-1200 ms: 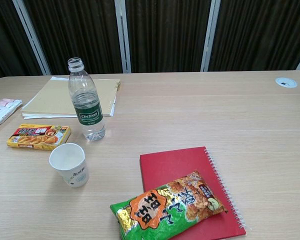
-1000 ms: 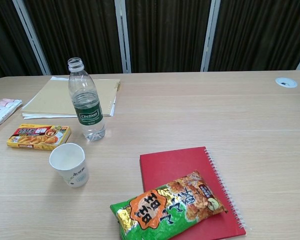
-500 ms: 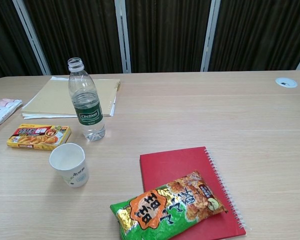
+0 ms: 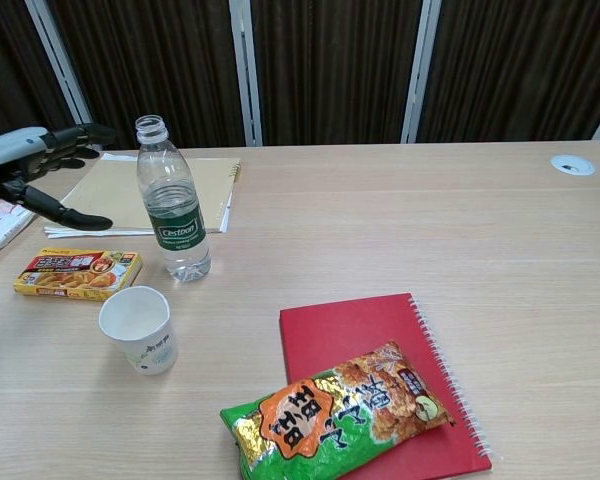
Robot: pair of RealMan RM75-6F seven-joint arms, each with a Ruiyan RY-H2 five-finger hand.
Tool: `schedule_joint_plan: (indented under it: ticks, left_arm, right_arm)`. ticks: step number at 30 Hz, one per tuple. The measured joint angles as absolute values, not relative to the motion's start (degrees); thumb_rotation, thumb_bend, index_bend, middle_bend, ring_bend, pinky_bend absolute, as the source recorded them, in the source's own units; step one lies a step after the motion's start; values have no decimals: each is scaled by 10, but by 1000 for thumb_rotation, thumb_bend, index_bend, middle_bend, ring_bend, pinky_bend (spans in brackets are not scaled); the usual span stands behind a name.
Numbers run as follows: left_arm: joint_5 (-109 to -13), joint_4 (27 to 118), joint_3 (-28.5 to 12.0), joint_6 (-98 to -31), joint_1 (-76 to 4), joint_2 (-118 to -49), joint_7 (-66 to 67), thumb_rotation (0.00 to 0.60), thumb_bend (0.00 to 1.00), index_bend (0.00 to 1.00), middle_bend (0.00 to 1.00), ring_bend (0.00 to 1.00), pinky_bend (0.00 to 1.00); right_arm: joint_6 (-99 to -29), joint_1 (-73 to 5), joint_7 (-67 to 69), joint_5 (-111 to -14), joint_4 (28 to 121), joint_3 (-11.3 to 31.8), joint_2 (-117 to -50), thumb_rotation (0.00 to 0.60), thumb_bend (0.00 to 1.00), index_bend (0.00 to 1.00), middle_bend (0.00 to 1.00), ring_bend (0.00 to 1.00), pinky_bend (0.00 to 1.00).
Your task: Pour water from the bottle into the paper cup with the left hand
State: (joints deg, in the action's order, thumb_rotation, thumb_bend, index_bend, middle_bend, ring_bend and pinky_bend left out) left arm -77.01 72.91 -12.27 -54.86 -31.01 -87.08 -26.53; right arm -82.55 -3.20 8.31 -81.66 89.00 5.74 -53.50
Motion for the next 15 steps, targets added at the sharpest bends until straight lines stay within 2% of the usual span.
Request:
schedule_joint_plan:
  ticks: [15]
  left_arm:
    - [-747,636,-144,-478,-381,-951,-341,600,0,0,0,0,0]
  right_arm:
    - [-821,-37,70,-817,894,56,-537,600,0,0,0,0,0]
